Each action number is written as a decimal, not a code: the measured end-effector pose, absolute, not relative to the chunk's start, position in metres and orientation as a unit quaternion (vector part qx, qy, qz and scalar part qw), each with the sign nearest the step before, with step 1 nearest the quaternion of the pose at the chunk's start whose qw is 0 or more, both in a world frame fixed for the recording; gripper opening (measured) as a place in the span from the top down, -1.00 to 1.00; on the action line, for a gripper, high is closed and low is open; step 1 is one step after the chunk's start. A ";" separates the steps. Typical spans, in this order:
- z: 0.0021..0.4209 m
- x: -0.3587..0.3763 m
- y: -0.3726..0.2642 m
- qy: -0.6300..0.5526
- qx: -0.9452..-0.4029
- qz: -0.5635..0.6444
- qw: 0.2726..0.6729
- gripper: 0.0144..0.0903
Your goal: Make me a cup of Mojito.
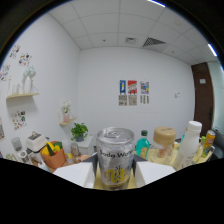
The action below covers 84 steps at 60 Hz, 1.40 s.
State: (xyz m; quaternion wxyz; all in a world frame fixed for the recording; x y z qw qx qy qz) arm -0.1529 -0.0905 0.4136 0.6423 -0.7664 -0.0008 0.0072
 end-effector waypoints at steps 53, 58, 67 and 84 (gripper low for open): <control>0.378 -0.117 -0.220 -0.016 -0.743 0.079 0.665 0.03; 0.341 -0.105 -0.229 -0.011 -0.751 0.075 0.656 0.03; 0.272 -0.083 -0.236 -0.001 -0.775 0.062 0.629 0.04; 0.202 -0.056 -0.232 0.117 -0.785 0.156 0.588 0.03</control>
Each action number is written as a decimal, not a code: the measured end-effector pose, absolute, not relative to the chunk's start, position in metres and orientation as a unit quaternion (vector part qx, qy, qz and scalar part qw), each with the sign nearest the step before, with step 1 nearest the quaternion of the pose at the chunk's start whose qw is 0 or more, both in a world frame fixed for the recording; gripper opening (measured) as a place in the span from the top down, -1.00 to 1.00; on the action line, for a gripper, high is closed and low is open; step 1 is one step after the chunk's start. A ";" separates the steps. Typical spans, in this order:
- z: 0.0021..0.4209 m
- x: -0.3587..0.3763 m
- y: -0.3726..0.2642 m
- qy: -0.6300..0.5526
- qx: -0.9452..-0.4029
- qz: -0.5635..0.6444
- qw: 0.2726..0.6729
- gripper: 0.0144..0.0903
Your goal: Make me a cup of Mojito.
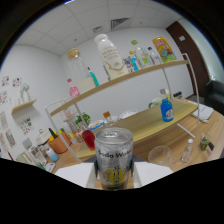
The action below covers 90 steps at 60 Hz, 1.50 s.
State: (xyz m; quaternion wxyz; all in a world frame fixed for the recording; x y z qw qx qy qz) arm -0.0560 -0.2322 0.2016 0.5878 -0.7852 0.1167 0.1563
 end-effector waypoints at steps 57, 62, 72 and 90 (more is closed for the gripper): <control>0.225 -0.012 -0.199 0.576 -0.392 0.646 0.310 0.04; 0.224 -0.008 -0.199 0.578 -0.389 0.647 0.309 0.03; 0.228 -0.007 -0.203 0.535 -0.472 0.592 0.375 0.03; 0.256 -0.019 -0.202 0.254 -0.695 0.289 0.608 0.03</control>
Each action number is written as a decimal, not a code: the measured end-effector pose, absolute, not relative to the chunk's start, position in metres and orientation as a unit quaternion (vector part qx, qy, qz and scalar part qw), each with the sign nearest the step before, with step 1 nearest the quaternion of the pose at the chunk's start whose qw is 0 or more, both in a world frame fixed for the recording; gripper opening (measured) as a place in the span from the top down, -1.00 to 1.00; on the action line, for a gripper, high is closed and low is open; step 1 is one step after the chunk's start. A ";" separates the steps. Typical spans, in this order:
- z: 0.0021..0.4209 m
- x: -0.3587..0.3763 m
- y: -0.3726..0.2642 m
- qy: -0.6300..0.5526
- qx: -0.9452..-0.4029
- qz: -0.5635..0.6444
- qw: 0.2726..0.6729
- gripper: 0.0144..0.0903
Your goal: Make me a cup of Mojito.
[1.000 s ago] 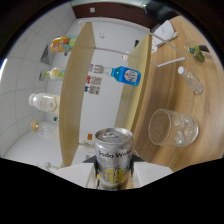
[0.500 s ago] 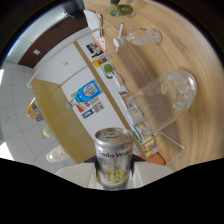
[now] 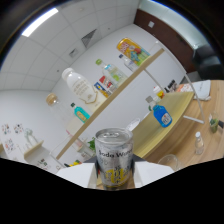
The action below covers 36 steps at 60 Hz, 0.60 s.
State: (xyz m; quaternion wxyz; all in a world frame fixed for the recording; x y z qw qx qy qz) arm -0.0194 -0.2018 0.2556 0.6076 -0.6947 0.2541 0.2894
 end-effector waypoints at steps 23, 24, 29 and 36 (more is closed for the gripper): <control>0.170 -0.075 -0.190 -0.002 -0.771 0.091 0.630 0.03; 0.165 -0.076 -0.190 -0.008 -0.774 0.086 0.627 0.03; 0.137 -0.084 -0.188 -0.033 -0.786 0.070 0.613 0.03; 0.105 -0.091 -0.187 -0.044 -0.799 0.067 0.595 0.04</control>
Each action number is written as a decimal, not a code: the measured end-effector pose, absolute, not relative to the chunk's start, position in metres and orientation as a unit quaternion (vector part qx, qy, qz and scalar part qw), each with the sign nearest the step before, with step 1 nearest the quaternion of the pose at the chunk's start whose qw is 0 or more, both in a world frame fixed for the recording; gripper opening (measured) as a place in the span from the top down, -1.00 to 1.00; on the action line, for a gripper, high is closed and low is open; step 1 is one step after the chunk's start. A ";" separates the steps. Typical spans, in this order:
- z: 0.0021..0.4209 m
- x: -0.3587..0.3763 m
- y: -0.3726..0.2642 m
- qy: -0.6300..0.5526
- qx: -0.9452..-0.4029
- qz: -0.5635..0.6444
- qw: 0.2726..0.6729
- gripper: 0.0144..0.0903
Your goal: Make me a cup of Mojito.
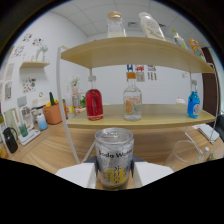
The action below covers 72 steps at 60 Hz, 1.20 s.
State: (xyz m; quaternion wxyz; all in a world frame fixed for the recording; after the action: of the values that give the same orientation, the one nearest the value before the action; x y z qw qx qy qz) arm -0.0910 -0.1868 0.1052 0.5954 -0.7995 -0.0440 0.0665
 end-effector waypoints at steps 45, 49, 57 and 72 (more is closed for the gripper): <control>0.084 -0.097 -0.209 -0.018 -0.828 0.026 0.559 -0.76; 0.097 -0.101 -0.219 -0.020 -0.833 0.026 0.552 -0.85; 0.124 -0.107 -0.247 -0.013 -0.846 0.030 0.533 -0.87; 0.150 -0.089 -0.309 -0.024 -0.864 0.008 0.503 -0.87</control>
State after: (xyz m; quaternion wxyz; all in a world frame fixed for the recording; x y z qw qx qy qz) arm -0.0887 -0.3095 0.1503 0.5034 -0.8637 -0.0243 0.0075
